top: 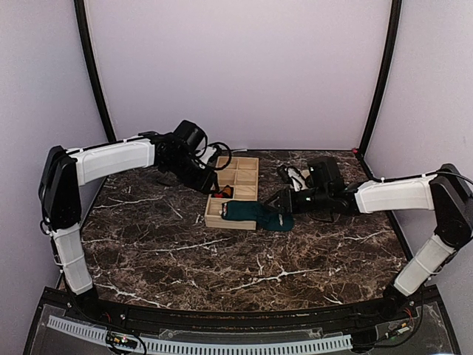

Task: Roll the socks
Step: Place the sock in the storage box, then pick up the sock from the center of the board.

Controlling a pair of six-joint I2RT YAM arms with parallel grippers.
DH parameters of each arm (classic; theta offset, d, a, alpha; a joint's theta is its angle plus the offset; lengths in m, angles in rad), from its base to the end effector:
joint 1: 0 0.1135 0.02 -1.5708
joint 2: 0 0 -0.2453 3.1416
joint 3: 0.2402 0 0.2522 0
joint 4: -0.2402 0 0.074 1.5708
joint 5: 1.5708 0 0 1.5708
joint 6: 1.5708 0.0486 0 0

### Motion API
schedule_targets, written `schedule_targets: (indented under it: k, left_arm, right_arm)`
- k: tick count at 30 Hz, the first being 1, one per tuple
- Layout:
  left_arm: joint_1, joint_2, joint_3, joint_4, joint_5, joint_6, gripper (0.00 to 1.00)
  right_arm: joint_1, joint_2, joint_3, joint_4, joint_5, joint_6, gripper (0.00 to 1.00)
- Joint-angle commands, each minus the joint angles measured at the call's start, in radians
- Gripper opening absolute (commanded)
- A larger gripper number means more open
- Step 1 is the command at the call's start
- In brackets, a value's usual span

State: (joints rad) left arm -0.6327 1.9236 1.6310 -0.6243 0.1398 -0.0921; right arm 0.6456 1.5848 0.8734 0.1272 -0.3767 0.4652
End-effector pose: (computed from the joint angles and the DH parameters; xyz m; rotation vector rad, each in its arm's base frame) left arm 0.3435 -0.2603 0.2335 0.7358 2.4298 -0.4713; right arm 0.2669 0.2234 0.1785 -0.4394 2.2568 1.0188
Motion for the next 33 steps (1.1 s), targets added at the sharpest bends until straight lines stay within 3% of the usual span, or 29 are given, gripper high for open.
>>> schedule_targets:
  k: [1,21,33]
  left_arm:
    - [-0.005,-0.111,-0.118,0.135,0.085,-0.119,0.48]
    - [-0.01,-0.167,-0.376,0.311,0.242,-0.404,0.53]
    - [-0.012,-0.103,-0.324,0.328,0.228,-0.433,0.54]
  right_arm:
    - [0.011,-0.066,-0.039,0.068,0.029,0.008,0.49]
    - [0.043,-0.112,-0.107,0.102,0.05,0.032,0.5]
    - [0.043,-0.115,-0.108,0.102,0.048,0.027,0.5]
